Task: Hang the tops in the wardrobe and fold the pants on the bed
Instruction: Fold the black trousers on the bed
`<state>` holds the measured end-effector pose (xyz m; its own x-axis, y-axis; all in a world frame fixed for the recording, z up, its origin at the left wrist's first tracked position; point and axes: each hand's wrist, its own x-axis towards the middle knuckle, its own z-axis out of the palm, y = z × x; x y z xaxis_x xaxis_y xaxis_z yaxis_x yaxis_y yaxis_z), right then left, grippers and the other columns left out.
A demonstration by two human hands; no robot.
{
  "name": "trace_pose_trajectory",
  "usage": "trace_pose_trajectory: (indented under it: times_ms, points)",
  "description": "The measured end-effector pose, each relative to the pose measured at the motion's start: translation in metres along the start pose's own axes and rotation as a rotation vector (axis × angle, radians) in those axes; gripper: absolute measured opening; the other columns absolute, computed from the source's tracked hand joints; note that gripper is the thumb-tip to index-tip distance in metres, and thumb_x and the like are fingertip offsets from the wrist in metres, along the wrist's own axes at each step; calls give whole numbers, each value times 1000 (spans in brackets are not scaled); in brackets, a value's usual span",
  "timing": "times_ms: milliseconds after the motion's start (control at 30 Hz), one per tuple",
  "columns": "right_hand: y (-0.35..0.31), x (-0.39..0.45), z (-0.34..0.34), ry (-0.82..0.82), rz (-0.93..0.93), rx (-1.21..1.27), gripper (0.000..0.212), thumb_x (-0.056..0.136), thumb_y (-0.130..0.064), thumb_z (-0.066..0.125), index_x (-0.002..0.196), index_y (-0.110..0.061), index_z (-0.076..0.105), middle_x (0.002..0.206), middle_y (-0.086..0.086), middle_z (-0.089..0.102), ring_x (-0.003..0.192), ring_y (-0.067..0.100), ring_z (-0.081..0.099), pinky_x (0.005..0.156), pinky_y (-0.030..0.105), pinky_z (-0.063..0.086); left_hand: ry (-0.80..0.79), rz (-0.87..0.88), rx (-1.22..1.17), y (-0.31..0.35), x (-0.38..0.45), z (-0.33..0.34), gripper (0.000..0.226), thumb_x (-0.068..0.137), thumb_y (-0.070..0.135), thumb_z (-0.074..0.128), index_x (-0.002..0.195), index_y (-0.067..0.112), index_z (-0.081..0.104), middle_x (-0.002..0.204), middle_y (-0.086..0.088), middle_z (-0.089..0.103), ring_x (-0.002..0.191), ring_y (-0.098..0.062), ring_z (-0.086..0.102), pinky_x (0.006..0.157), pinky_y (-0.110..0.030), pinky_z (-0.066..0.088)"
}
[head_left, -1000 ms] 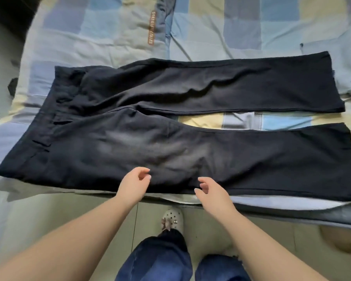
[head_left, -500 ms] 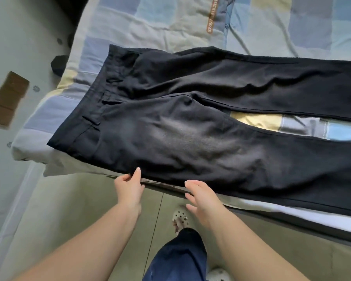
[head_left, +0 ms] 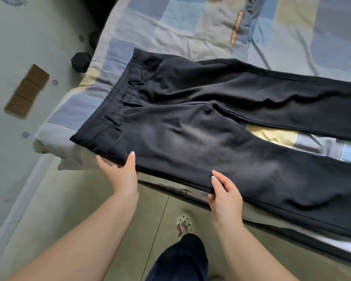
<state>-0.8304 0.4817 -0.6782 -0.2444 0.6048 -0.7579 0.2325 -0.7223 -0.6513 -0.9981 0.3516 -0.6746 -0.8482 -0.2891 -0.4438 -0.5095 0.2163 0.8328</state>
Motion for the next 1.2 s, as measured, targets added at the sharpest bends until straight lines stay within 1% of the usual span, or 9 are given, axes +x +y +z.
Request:
trace_pose_trajectory:
  times_ms: [67,167,267,400,500,667,867,1000,1200]
  points:
    - [-13,-6,-8,-11,-112,-118,19,88,-21,65,85,-37,73,83,-23,69,71,-6,63,63,18,50,-31,85,20,12,8,-5,96,83,22,71,150,39,3,152,1,31,106,9,51,95,-19,38]
    - [-48,-18,-19,-48,-226,-233,15,87,-19,66,88,-34,71,80,-23,70,72,-1,68,68,20,51,-154,41,90,44,18,-12,78,84,13,67,147,35,27,150,4,35,127,-16,49,105,-41,41]
    - [-92,-17,-24,-107,-342,-338,13,84,-24,70,89,-36,70,86,-16,71,84,4,67,75,21,50,-210,84,190,84,23,-5,38,83,19,69,118,32,59,133,0,54,114,-21,56,97,-40,47]
    - [-154,16,-16,-143,-489,-448,20,79,-20,75,93,-31,65,89,-11,70,82,-1,65,68,12,47,-184,309,272,142,29,33,18,77,42,73,92,36,64,108,4,65,99,-16,60,86,-36,51]
    - [-199,59,-2,-109,-574,-556,23,79,-16,74,92,-31,61,85,-12,70,79,-6,65,68,10,47,-230,379,242,176,46,84,20,78,40,73,94,29,67,99,1,69,95,-20,65,90,-44,53]
    - [-258,144,31,14,-620,-755,14,84,-21,66,91,-32,61,86,-12,70,85,10,65,81,34,50,-322,389,304,205,98,182,30,84,35,69,111,21,66,109,-2,67,100,-21,63,92,-42,52]
    - [-290,227,82,63,-587,-873,11,86,-23,61,93,-32,61,85,-11,68,81,11,61,65,28,42,-322,395,480,207,161,256,41,89,28,62,127,13,59,127,-6,60,110,-21,57,90,-30,46]
    - [-294,269,102,110,-543,-908,19,87,-19,61,105,-25,61,98,-1,68,90,19,60,76,31,46,-356,426,562,202,190,288,44,90,26,61,131,11,56,131,-6,58,116,-20,55,91,-26,41]
    - [-273,302,121,-239,-329,-1001,69,89,-14,62,148,-20,27,143,6,46,127,19,48,101,26,36,-529,278,791,175,212,305,62,88,30,64,142,10,40,143,-9,47,128,-26,46,103,-31,36]
